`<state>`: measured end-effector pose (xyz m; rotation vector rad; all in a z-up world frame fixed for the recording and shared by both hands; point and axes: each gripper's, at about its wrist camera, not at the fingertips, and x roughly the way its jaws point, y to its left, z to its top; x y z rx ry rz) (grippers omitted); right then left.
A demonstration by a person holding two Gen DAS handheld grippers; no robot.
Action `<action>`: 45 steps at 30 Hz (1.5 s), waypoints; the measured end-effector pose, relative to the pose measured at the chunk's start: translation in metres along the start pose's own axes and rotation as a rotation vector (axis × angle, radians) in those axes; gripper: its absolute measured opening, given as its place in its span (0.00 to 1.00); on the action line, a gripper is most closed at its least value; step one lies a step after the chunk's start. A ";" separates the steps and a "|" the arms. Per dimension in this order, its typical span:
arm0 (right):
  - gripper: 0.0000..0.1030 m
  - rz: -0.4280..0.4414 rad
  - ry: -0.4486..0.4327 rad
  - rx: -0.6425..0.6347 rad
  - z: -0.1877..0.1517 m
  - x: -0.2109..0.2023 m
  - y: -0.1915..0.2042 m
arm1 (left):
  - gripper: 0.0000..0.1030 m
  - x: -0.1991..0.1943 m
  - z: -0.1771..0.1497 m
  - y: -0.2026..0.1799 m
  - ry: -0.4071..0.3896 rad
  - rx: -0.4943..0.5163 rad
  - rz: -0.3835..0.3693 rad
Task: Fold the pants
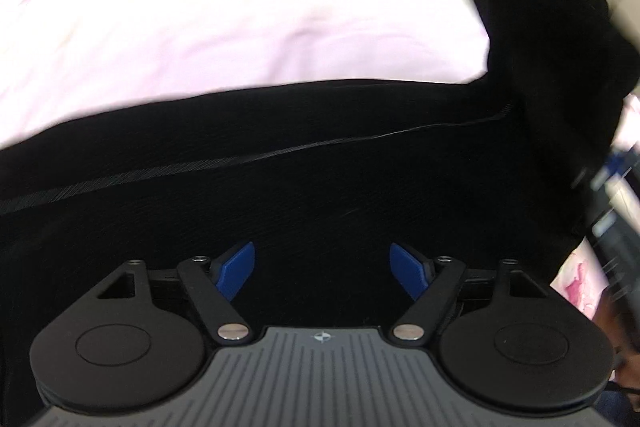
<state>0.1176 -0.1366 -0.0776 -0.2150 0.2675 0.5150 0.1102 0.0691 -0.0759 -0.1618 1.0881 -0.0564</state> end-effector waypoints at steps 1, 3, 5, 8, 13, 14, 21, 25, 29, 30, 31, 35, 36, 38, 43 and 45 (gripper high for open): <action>0.18 0.063 0.065 -0.040 -0.005 0.008 0.010 | 0.88 -0.004 -0.006 0.013 0.006 -0.044 -0.007; 0.24 0.167 0.187 -0.098 -0.018 0.020 0.028 | 0.88 -0.009 -0.016 0.034 0.009 -0.120 -0.037; 0.27 0.182 0.257 -0.150 -0.027 0.024 0.043 | 0.88 -0.011 -0.022 0.046 0.011 -0.165 -0.068; 0.31 0.226 0.254 -0.094 -0.021 0.016 0.036 | 0.88 -0.012 -0.021 0.046 0.011 -0.167 -0.075; 0.56 0.535 0.236 0.217 -0.014 0.002 0.011 | 0.88 -0.012 -0.006 0.023 -0.008 -0.112 -0.100; 0.56 0.567 0.241 0.234 -0.013 0.001 0.011 | 0.88 -0.013 -0.003 0.020 -0.013 -0.101 -0.099; 0.43 0.472 0.083 0.520 -0.012 -0.013 -0.029 | 0.88 -0.022 0.013 0.000 -0.042 -0.057 -0.076; 0.41 0.202 0.049 0.525 -0.018 -0.024 -0.053 | 0.88 -0.014 0.023 -0.018 -0.072 -0.041 -0.045; 0.36 0.160 0.122 0.471 -0.023 -0.016 -0.049 | 0.86 -0.023 0.020 -0.028 -0.170 -0.042 -0.047; 0.35 0.178 0.133 0.454 -0.024 -0.017 -0.047 | 0.84 -0.025 0.020 -0.031 -0.204 -0.043 -0.077; 0.35 0.201 0.139 0.429 -0.024 -0.017 -0.043 | 0.85 -0.030 0.018 -0.033 -0.238 -0.036 -0.114; 0.36 0.261 0.234 0.311 -0.026 0.000 -0.011 | 0.89 -0.015 0.026 -0.064 -0.190 0.073 -0.126; 0.36 0.247 0.259 0.262 -0.028 0.002 -0.003 | 0.89 -0.003 0.028 -0.068 -0.129 0.103 -0.105; 0.36 0.231 0.268 0.186 -0.032 0.003 0.006 | 0.87 0.028 0.024 -0.072 -0.013 0.180 -0.042; 0.36 0.274 0.268 0.236 -0.039 -0.001 0.001 | 0.97 0.047 0.002 -0.037 0.026 0.103 -0.107; 0.36 0.274 0.248 0.235 -0.038 -0.003 0.003 | 0.97 0.031 0.000 -0.021 0.021 0.029 -0.149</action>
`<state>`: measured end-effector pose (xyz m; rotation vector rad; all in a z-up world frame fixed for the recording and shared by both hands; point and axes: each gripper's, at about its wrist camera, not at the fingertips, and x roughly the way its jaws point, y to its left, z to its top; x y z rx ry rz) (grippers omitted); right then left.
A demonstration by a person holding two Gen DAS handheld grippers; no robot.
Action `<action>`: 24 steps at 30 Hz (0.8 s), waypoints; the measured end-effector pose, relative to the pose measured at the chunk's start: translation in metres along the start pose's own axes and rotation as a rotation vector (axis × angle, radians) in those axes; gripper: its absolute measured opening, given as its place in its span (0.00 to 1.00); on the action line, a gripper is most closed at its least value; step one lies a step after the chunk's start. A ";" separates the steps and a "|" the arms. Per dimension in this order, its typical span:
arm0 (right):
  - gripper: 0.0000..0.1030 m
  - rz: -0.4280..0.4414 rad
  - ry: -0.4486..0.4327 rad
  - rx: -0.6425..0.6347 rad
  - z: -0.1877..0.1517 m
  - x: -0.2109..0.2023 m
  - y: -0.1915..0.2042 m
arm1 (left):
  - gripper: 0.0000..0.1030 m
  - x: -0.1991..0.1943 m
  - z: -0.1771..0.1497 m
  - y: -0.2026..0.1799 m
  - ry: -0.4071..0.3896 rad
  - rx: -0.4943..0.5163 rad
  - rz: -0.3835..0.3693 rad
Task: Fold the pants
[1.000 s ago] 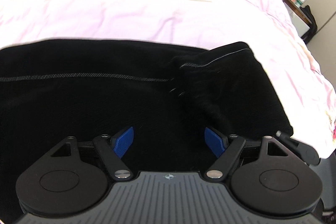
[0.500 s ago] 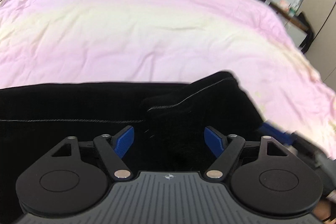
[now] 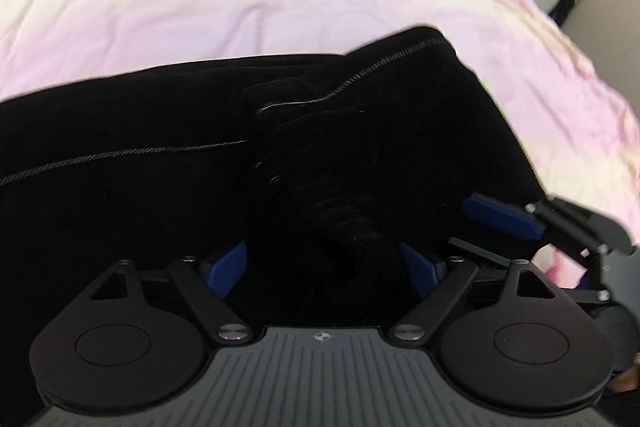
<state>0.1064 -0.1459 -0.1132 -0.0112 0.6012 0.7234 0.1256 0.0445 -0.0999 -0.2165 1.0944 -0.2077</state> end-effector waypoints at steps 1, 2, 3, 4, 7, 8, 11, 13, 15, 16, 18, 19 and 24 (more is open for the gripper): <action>0.37 0.014 -0.020 0.024 0.002 -0.002 -0.002 | 0.97 -0.011 -0.003 0.006 -0.015 -0.026 -0.017; 0.37 0.023 -0.040 0.044 0.004 -0.006 -0.002 | 0.97 -0.027 -0.006 0.013 -0.038 -0.052 -0.036; 0.37 0.026 -0.057 0.064 0.004 -0.009 -0.002 | 0.93 -0.043 -0.010 0.022 -0.065 -0.076 -0.021; 0.37 0.025 -0.068 0.076 0.005 -0.012 -0.002 | 0.93 -0.058 -0.014 0.031 -0.088 -0.094 0.006; 0.37 -0.001 -0.078 0.089 0.009 -0.018 0.010 | 0.93 -0.110 -0.033 0.077 -0.171 -0.178 0.067; 0.37 -0.015 -0.077 0.081 0.012 -0.019 0.017 | 0.93 -0.127 -0.042 0.097 -0.197 -0.221 0.095; 0.37 -0.052 -0.085 0.059 0.018 -0.024 0.043 | 0.93 -0.172 -0.071 0.153 -0.255 -0.350 0.196; 0.37 -0.054 -0.085 0.053 0.021 -0.026 0.060 | 0.93 -0.193 -0.091 0.189 -0.277 -0.449 0.232; 0.37 -0.049 -0.074 0.032 0.025 -0.021 0.079 | 0.93 -0.207 -0.113 0.219 -0.294 -0.547 0.247; 0.37 -0.045 -0.069 0.020 0.028 -0.019 0.089 | 0.93 -0.213 -0.121 0.235 -0.304 -0.593 0.249; 0.37 -0.026 -0.063 0.007 0.032 -0.014 0.108 | 0.93 -0.220 -0.139 0.256 -0.317 -0.650 0.249; 0.37 -0.017 -0.064 0.004 0.035 -0.010 0.118 | 0.93 -0.222 -0.146 0.265 -0.317 -0.665 0.246; 0.39 0.043 -0.041 -0.022 0.060 0.021 0.182 | 0.93 -0.224 -0.177 0.295 -0.293 -0.750 0.198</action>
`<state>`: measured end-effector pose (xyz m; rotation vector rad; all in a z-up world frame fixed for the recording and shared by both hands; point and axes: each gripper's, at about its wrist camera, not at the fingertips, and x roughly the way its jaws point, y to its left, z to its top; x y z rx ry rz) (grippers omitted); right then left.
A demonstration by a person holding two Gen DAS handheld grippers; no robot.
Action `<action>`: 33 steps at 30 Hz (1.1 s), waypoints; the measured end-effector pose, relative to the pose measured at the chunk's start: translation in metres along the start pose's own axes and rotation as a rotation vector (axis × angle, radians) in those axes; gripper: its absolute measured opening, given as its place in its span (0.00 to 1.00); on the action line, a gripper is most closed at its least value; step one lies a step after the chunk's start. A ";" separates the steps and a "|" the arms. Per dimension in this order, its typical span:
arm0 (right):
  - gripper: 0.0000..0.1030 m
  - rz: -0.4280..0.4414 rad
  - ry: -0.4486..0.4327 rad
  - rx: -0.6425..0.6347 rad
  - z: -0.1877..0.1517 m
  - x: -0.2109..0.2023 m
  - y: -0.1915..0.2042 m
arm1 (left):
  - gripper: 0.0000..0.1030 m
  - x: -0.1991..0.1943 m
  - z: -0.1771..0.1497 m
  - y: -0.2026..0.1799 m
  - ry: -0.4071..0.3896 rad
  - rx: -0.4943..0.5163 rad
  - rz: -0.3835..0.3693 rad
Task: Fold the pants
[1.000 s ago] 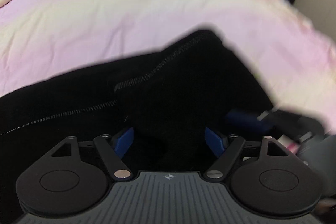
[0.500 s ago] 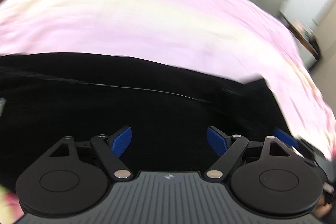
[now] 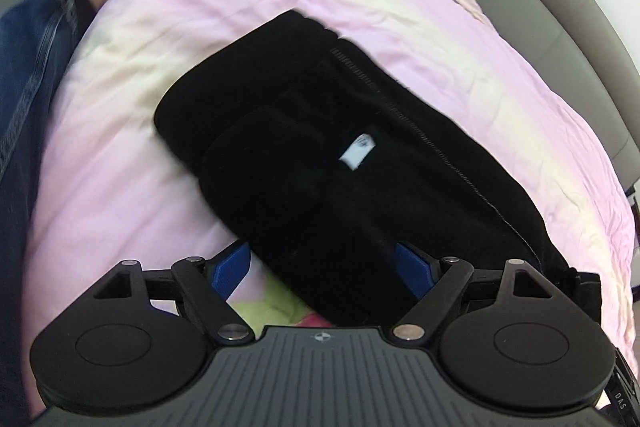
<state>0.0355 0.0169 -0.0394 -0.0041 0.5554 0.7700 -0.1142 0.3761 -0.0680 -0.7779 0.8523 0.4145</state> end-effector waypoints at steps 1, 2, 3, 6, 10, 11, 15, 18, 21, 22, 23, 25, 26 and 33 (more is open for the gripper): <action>0.42 0.010 0.013 -0.025 0.006 0.008 0.014 | 0.93 -0.002 -0.003 0.004 0.007 -0.013 -0.016; 0.43 0.018 0.029 -0.052 0.010 0.016 0.027 | 0.93 0.000 -0.004 0.008 0.018 -0.020 -0.035; 0.44 0.027 0.054 -0.079 0.016 0.027 0.041 | 0.93 0.001 -0.005 0.011 0.027 -0.022 -0.046; 0.44 0.055 0.110 -0.147 0.028 0.060 0.077 | 0.93 0.005 -0.005 0.018 0.030 -0.020 -0.054; 0.43 0.114 0.158 -0.224 0.033 0.100 0.121 | 0.93 0.012 -0.002 0.024 0.033 -0.079 -0.088; 0.43 0.119 0.173 -0.256 0.033 0.112 0.132 | 0.93 0.014 0.000 0.025 0.033 -0.095 -0.094; 0.44 0.147 0.321 -0.367 0.021 0.165 0.157 | 0.93 0.024 0.000 0.023 0.017 -0.131 -0.085; 0.46 0.150 0.448 -0.529 0.002 0.194 0.168 | 0.93 0.032 -0.001 0.022 0.023 -0.143 -0.068; 0.46 0.171 0.489 -0.503 0.010 0.199 0.162 | 0.93 0.034 -0.002 0.023 0.014 -0.152 -0.068; 0.46 0.178 0.498 -0.486 0.013 0.199 0.159 | 0.93 0.034 -0.002 0.023 0.012 -0.158 -0.071; 0.46 0.182 0.500 -0.477 0.013 0.198 0.156 | 0.93 0.034 -0.003 0.023 0.008 -0.167 -0.074; 0.46 0.190 0.486 -0.459 0.010 0.195 0.151 | 0.94 0.036 -0.004 0.026 0.001 -0.192 -0.078; 0.46 0.190 0.479 -0.449 0.009 0.194 0.149 | 0.94 0.038 -0.004 0.029 -0.003 -0.214 -0.083; 0.47 0.184 0.455 -0.338 0.005 0.185 0.135 | 0.94 0.032 -0.008 0.055 -0.105 -0.403 -0.156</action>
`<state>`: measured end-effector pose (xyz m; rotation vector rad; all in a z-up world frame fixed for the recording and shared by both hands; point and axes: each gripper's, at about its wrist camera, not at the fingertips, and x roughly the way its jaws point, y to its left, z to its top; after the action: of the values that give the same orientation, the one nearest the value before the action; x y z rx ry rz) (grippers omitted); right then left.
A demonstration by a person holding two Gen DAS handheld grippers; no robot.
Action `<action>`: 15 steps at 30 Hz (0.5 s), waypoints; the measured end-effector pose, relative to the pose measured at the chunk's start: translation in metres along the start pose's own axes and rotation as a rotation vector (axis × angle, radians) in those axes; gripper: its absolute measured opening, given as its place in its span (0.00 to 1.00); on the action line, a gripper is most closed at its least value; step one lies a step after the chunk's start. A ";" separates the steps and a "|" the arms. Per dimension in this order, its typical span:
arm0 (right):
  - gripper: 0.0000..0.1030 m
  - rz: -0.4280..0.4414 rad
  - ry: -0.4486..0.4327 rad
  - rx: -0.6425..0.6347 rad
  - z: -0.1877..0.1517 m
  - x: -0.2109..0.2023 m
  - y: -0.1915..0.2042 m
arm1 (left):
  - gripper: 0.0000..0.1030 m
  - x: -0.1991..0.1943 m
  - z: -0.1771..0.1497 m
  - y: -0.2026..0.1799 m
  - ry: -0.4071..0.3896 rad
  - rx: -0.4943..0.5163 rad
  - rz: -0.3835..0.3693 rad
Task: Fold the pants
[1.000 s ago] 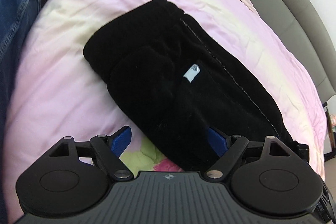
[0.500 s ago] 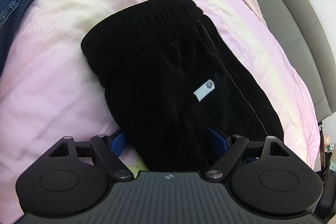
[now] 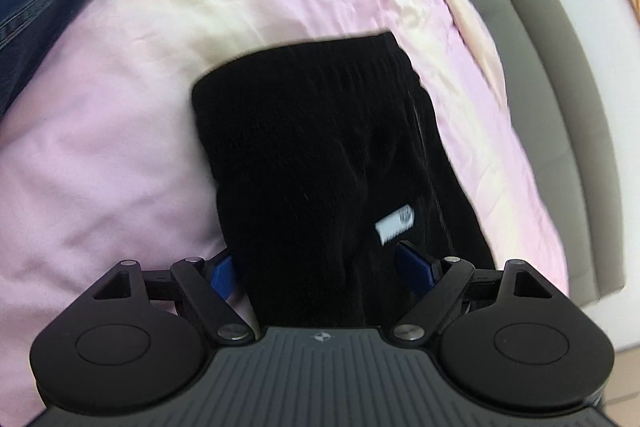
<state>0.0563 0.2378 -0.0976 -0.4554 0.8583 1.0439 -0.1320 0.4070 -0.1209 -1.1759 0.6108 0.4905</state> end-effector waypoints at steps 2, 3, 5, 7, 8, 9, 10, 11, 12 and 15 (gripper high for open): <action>0.47 0.006 -0.007 0.019 -0.004 -0.002 -0.003 | 0.93 -0.002 0.002 0.010 -0.036 -0.066 -0.028; 0.47 0.008 -0.009 0.025 -0.005 -0.003 -0.004 | 0.93 -0.001 0.002 0.014 -0.055 -0.086 -0.042; 0.47 0.008 -0.013 0.037 -0.006 -0.004 -0.004 | 0.82 0.001 0.004 0.017 -0.072 -0.095 -0.079; 0.47 0.010 -0.010 0.053 -0.007 -0.007 -0.005 | 0.60 0.008 0.006 0.015 -0.056 -0.063 -0.089; 0.47 0.017 -0.006 0.067 -0.006 -0.010 -0.007 | 0.52 0.008 0.006 0.016 -0.072 -0.051 -0.074; 0.47 0.030 -0.005 0.091 -0.006 -0.016 -0.013 | 0.44 0.007 0.005 0.016 -0.084 -0.044 -0.072; 0.47 0.047 -0.006 0.119 -0.006 -0.022 -0.018 | 0.41 0.004 0.003 0.015 -0.101 -0.043 -0.080; 0.46 0.066 -0.009 0.143 -0.007 -0.028 -0.022 | 0.40 -0.001 -0.001 0.013 -0.122 -0.028 -0.085; 0.46 0.078 -0.017 0.158 -0.010 -0.035 -0.025 | 0.38 -0.005 -0.003 0.006 -0.144 0.010 -0.080; 0.46 0.076 -0.048 0.179 -0.023 -0.059 -0.035 | 0.37 -0.020 -0.015 -0.025 -0.223 0.202 -0.053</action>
<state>0.0646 0.1726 -0.0664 -0.2472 0.9233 1.0331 -0.1335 0.3846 -0.0944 -0.9288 0.4246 0.4949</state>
